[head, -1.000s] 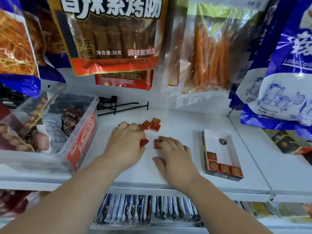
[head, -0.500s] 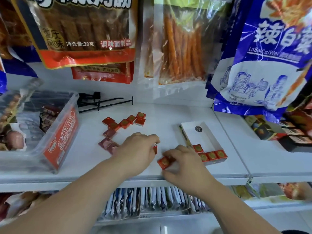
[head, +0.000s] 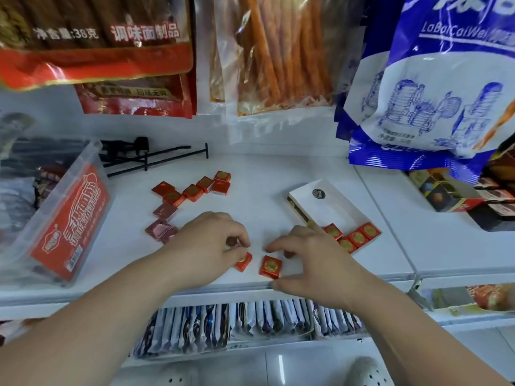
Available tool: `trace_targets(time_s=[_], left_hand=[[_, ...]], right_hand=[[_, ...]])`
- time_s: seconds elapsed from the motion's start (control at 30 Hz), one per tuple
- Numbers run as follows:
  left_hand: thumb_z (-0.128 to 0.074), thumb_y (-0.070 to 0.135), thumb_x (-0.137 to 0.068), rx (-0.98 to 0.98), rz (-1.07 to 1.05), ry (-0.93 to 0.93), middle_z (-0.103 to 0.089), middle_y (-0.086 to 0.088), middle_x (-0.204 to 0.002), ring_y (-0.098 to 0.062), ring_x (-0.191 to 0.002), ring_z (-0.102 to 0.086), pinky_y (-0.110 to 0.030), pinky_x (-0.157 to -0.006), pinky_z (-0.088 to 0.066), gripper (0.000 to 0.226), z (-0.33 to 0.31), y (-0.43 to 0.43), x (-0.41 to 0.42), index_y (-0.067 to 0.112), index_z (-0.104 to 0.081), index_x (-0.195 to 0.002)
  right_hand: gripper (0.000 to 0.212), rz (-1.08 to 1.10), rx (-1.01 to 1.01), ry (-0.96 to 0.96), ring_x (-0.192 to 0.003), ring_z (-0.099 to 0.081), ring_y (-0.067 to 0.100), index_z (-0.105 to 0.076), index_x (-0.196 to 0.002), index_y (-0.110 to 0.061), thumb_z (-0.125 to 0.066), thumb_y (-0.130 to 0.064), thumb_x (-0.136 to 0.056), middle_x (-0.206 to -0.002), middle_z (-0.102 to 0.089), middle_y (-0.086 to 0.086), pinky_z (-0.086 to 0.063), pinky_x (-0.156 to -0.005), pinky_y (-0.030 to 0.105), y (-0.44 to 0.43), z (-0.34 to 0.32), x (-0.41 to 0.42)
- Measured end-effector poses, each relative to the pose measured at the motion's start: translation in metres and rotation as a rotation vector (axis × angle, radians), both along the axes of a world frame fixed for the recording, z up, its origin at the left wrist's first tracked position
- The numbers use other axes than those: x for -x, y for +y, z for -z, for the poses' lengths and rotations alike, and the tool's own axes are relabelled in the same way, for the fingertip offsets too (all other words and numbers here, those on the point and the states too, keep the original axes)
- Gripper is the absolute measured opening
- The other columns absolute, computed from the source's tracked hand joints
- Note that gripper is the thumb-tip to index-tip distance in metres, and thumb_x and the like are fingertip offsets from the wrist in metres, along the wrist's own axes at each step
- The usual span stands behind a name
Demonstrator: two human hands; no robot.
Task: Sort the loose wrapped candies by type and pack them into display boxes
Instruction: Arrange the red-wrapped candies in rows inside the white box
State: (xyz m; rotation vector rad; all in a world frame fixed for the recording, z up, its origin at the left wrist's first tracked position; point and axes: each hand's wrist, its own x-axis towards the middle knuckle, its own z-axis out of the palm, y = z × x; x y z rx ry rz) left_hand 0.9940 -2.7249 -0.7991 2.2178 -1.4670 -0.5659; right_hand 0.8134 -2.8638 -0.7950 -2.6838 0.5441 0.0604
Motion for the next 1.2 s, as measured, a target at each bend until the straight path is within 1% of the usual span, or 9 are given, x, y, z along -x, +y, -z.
trace_targets(time_s=[0.17, 0.3, 0.4, 0.6, 0.77, 0.9, 1.03, 1.13, 1.2], left_hand=[[-0.077, 0.058, -0.068, -0.026, -0.036, 0.039, -0.059, 0.013, -0.088, -0.005, -0.086, -0.058, -0.030, -0.077, -0.052, 0.038, -0.010, -0.002, -0.003, 0.038, -0.064, -0.098], [-0.085, 0.057, -0.055, -0.116, 0.006, 0.088, -0.061, 0.015, -0.089, -0.002, -0.086, -0.060, -0.037, -0.084, -0.055, 0.056, -0.015, 0.000, -0.010, 0.041, -0.063, -0.104], [-0.088, 0.045, -0.060, -0.115, 0.040, 0.089, -0.062, 0.017, -0.088, 0.000, -0.086, -0.060, -0.033, -0.083, -0.054, 0.048, -0.013, -0.001, -0.010, 0.038, -0.067, -0.103], [-0.086, 0.040, -0.065, -0.080, 0.085, 0.053, -0.062, 0.018, -0.086, 0.001, -0.083, -0.057, -0.027, -0.079, -0.052, 0.033, -0.009, -0.004, -0.007, 0.035, -0.070, -0.094], [-0.084, 0.058, -0.059, -0.063, 0.072, 0.021, -0.058, 0.019, -0.091, 0.003, -0.086, -0.055, -0.022, -0.079, -0.049, 0.050, -0.009, -0.001, -0.005, 0.035, -0.068, -0.101], [-0.081, 0.037, -0.074, -0.029, 0.109, 0.015, -0.060, 0.021, -0.095, 0.013, -0.085, -0.049, -0.009, -0.073, -0.038, 0.033, -0.009, -0.001, -0.003, 0.036, -0.069, -0.105], [-0.073, 0.018, -0.079, -0.073, 0.152, 0.019, -0.055, 0.028, -0.110, 0.022, -0.091, -0.043, -0.001, -0.077, -0.032, 0.049, -0.010, 0.001, -0.006, 0.038, -0.063, -0.123], [-0.082, 0.038, -0.069, -0.071, 0.126, 0.011, -0.052, 0.025, -0.108, 0.015, -0.094, -0.047, -0.005, -0.079, -0.038, 0.052, -0.010, 0.001, -0.006, 0.037, -0.063, -0.117], [-0.083, 0.063, -0.054, -0.074, 0.016, -0.049, -0.055, 0.018, -0.097, 0.002, -0.086, -0.053, -0.021, -0.078, -0.049, 0.051, -0.011, 0.000, -0.003, 0.035, -0.064, -0.093]], right_hand=[[0.042, 0.008, 0.003, 0.016, -0.096, -0.048, 0.011, -0.066, -0.107, -0.040, -0.078, -0.054, -0.069, -0.096, -0.058, -0.014, -0.034, -0.076, 0.015, -0.012, -0.004, -0.002], [0.061, -0.027, -0.017, 0.026, -0.102, -0.044, 0.010, -0.055, -0.128, -0.050, -0.077, -0.054, -0.070, -0.099, -0.052, -0.018, -0.037, -0.087, 0.026, -0.011, -0.003, -0.003], [0.050, -0.037, -0.078, 0.013, -0.103, -0.047, 0.010, -0.061, -0.122, -0.050, -0.076, -0.050, -0.074, -0.100, -0.054, -0.018, -0.041, -0.092, 0.030, -0.009, -0.002, -0.005], [0.046, 0.102, 0.083, -0.106, -0.080, -0.053, 0.008, -0.067, -0.081, -0.030, -0.074, -0.071, -0.060, -0.076, -0.058, -0.013, -0.048, -0.073, 0.031, -0.002, 0.004, -0.007], [0.079, 0.047, -0.018, -0.015, -0.100, -0.051, 0.005, -0.054, -0.130, -0.041, -0.076, -0.070, -0.060, -0.104, -0.055, -0.019, -0.046, -0.084, 0.026, -0.002, -0.002, -0.002], [0.052, 0.022, -0.130, -0.076, -0.095, -0.055, -0.001, -0.066, -0.121, -0.036, -0.080, -0.044, -0.071, -0.100, -0.057, -0.020, -0.050, -0.088, 0.030, -0.005, 0.001, -0.001], [0.046, 0.077, -0.108, -0.109, -0.086, -0.057, 0.002, -0.071, -0.106, -0.032, -0.082, -0.050, -0.065, -0.089, -0.058, -0.017, -0.052, -0.081, 0.034, -0.004, 0.003, -0.001], [0.049, 0.040, -0.128, -0.093, -0.089, -0.057, 0.002, -0.069, -0.113, -0.032, -0.081, -0.047, -0.068, -0.094, -0.059, -0.017, -0.051, -0.083, 0.031, -0.005, 0.001, -0.001], [0.037, 0.012, -0.153, -0.098, -0.089, -0.058, 0.001, -0.073, -0.106, -0.031, -0.081, -0.039, -0.071, -0.095, -0.060, -0.016, -0.051, -0.083, 0.029, -0.006, 0.000, -0.002]])
